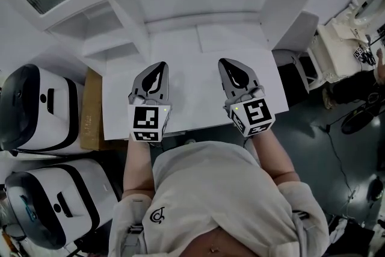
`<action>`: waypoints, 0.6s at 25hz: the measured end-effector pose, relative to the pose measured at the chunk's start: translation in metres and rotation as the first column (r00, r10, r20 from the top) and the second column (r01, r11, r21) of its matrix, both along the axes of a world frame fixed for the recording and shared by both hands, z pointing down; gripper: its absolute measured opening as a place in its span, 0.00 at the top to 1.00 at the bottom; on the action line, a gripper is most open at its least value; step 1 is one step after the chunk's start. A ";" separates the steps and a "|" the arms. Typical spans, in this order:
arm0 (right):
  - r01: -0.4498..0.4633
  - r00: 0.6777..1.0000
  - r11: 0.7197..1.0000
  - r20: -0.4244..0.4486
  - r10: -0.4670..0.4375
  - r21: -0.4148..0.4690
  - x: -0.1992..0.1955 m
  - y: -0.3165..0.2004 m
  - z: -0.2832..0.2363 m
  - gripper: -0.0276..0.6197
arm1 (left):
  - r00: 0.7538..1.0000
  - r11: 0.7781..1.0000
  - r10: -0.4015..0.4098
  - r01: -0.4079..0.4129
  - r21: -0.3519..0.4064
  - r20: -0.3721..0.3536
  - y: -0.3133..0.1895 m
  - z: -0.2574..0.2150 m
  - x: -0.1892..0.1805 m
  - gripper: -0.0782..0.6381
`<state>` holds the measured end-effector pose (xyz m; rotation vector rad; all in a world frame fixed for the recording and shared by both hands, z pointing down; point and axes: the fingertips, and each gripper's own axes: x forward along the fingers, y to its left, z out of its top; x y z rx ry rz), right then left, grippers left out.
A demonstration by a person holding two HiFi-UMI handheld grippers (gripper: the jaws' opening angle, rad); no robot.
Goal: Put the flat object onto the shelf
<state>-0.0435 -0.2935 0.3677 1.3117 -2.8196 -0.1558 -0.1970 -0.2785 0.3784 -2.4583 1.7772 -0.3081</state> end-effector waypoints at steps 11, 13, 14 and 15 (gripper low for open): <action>0.023 1.000 1.000 0.005 -0.023 0.002 -0.009 0.001 0.000 0.95 | 0.998 1.000 0.004 -0.004 0.001 -0.066 0.012 -0.001 -0.008 0.88; 0.016 1.000 1.000 0.013 -0.016 0.008 -0.008 0.001 -0.001 0.95 | 0.999 1.000 -0.004 0.004 0.006 -0.049 0.012 -0.002 -0.010 0.88; 0.012 1.000 1.000 0.017 -0.012 0.009 -0.008 0.000 -0.001 0.95 | 0.999 1.000 -0.006 0.007 0.013 -0.045 0.012 -0.003 -0.011 0.88; 0.010 1.000 1.000 0.019 -0.010 0.010 -0.008 0.000 -0.001 0.95 | 0.999 1.000 -0.007 0.008 0.022 -0.043 0.012 -0.004 -0.012 0.88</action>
